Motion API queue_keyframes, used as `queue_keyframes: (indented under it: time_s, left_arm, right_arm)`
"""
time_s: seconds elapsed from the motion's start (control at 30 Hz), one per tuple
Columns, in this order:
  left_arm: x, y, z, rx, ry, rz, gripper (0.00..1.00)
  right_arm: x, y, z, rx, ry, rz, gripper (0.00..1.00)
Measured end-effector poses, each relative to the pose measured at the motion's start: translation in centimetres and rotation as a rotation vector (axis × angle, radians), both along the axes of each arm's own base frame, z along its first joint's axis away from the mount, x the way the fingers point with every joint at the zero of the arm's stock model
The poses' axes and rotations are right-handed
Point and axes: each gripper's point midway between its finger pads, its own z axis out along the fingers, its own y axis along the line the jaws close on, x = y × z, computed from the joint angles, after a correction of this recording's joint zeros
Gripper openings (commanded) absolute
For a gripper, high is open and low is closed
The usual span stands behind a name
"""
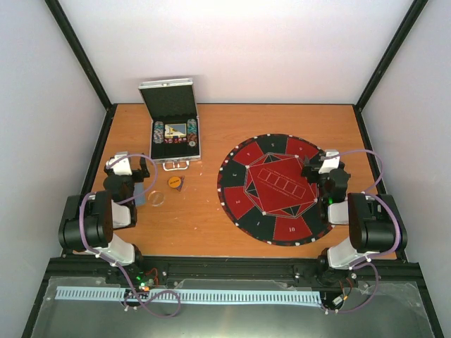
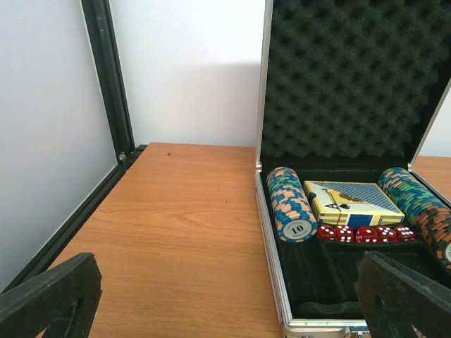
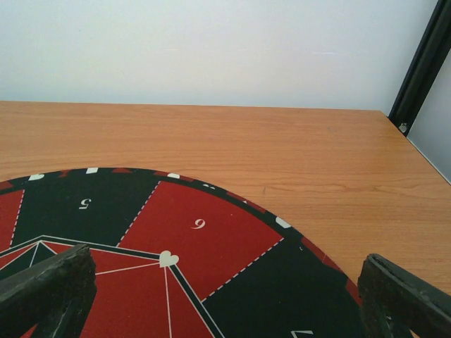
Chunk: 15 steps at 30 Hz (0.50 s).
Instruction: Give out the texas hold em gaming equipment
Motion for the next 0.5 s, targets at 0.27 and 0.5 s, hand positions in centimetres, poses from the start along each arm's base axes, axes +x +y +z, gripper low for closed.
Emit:
queue_keyframes:
  time_s: [0.27,0.5]
  left_arm:
    - [0.0,-0.1,0.0,0.0,0.0,-0.005,1.0]
    - [4.1,1.0,1.3,-0.017,0.077,0.007,1.0]
  right_arm:
    - [0.0,0.0,0.0,0.0,0.0,0.0,1.0]
    - [1.3,-0.6,0.5,0.006,0.072,-0.034,1.0]
